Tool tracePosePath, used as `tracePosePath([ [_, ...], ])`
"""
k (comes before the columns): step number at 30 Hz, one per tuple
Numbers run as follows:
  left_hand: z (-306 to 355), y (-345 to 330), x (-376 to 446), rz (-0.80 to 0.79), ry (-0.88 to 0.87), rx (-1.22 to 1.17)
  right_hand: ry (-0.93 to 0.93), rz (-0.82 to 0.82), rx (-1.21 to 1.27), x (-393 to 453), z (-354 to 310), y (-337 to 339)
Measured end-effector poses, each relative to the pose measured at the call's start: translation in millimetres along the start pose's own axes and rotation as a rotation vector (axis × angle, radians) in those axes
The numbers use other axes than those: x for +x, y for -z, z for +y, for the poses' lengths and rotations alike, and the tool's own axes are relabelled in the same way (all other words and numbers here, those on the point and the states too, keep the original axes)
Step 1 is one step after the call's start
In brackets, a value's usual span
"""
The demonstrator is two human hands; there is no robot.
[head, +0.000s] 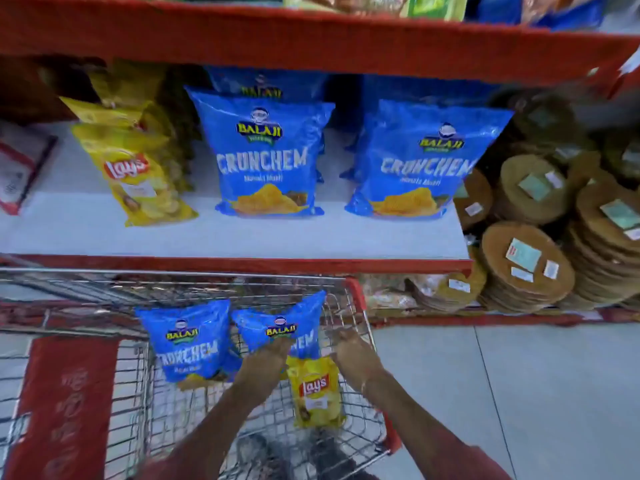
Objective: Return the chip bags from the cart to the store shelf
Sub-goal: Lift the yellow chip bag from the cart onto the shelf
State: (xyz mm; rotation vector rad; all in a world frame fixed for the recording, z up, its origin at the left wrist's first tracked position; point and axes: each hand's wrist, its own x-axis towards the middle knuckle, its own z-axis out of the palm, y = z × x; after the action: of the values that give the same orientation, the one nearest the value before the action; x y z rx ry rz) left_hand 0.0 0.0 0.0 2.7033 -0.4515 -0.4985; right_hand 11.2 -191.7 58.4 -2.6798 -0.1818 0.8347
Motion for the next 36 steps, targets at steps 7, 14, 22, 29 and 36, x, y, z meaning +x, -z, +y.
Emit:
tracePosePath([
  [7, -7.1, -54.5, 26.9, -0.132, 0.031, -0.048, 0.011, -0.174, -0.046, 50.8, 31.7, -76.1],
  [14, -15.4, -55.1, -12.0, -0.176, 0.238, -0.065, -0.128, -0.091, 0.368, 28.0, 33.9, -77.1],
  [22, -15.0, 25.2, -59.4, 0.229, 0.321, -0.729, -0.093, 0.141, 0.821, -22.3, 2.3, -23.0],
  [29, -24.5, 150.2, -69.5, 0.497, 0.281, -0.994, 0.168, 0.289, 1.05, -25.1, -75.5, 64.3],
  [36, -64.3, 264.8, -55.6, 0.819, 0.031, -1.029, 0.429, 0.453, 1.076, 6.4, -163.9, 152.9],
])
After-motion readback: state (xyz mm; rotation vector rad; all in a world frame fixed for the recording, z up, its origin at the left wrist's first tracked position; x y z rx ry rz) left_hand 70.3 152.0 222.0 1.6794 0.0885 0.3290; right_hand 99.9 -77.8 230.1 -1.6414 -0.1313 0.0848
